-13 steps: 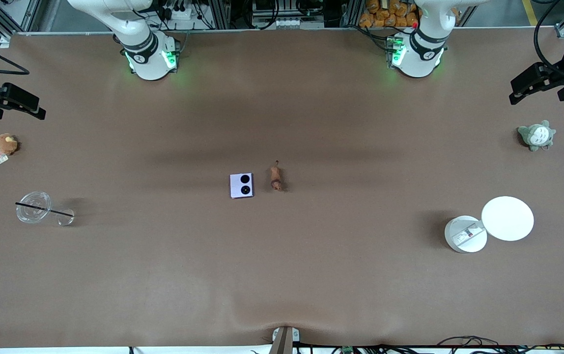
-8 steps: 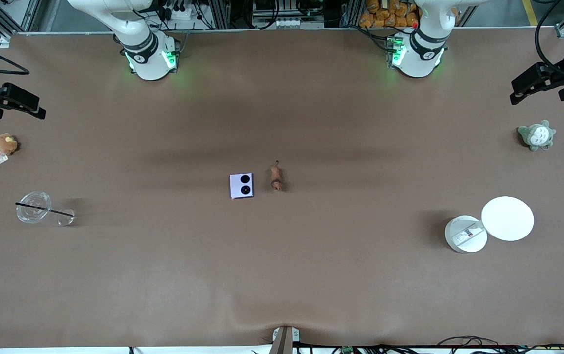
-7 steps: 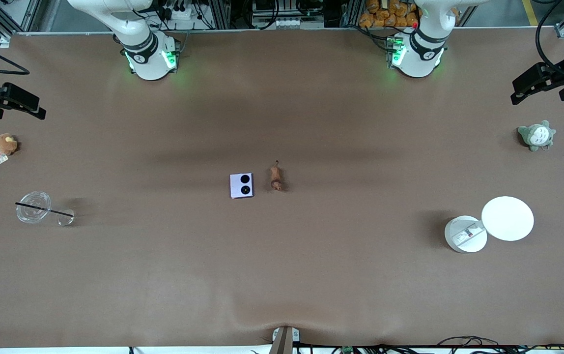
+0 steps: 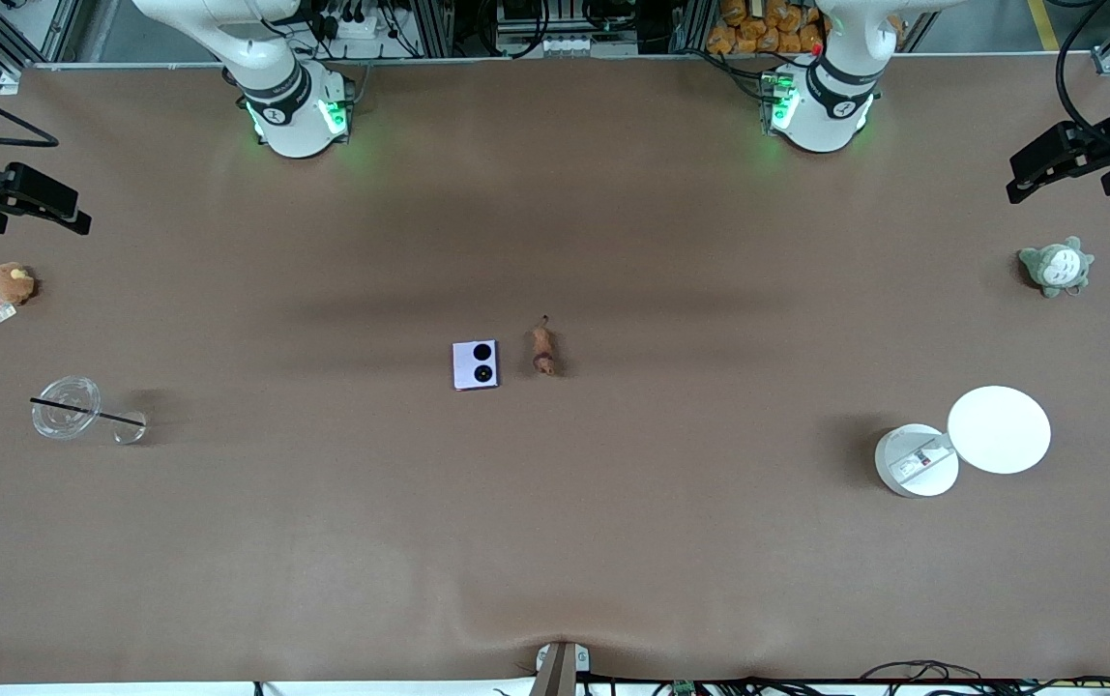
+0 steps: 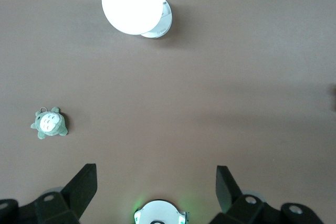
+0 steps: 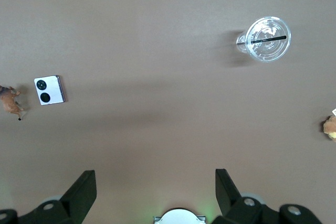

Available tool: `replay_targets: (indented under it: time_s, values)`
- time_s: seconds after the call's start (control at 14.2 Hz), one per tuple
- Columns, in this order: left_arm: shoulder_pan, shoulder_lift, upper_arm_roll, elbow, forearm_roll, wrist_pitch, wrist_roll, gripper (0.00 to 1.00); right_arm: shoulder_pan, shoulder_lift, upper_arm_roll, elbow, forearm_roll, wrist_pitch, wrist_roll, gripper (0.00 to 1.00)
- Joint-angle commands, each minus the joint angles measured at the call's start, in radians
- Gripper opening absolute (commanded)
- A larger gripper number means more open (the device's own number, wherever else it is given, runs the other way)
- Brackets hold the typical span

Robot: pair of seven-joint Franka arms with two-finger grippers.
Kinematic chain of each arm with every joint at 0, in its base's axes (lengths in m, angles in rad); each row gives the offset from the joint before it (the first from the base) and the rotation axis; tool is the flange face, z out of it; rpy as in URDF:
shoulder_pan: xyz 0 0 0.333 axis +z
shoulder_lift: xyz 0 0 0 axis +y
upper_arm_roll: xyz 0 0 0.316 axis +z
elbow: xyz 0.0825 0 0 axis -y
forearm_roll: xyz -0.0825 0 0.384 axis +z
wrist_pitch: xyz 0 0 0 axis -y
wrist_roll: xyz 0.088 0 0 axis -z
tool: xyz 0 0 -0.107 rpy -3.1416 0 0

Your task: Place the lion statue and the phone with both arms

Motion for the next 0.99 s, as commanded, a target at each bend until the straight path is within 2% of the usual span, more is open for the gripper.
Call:
replay_targets:
  time_s: [0.0,0.56,0.78,0.92]
  values:
    - [-0.009,0.007,0.004,0.02,-0.011,-0.022,0.009,1.0,-0.018,0.0,0.012,0.001,0.011,-0.002,-0.008,1.0]
    - [-0.021,0.007,-0.009,0.021,-0.012,-0.022,0.003,1.0,-0.027,0.001,0.012,0.001,0.014,0.001,-0.011,1.0]
    - [-0.029,0.062,-0.098,0.021,-0.012,-0.014,-0.083,1.0,-0.027,0.001,0.012,0.001,0.014,0.001,-0.011,1.0]
    - [-0.037,0.145,-0.165,0.073,-0.009,0.008,-0.21,1.0,-0.028,0.003,0.012,0.001,0.014,0.001,-0.013,1.0]
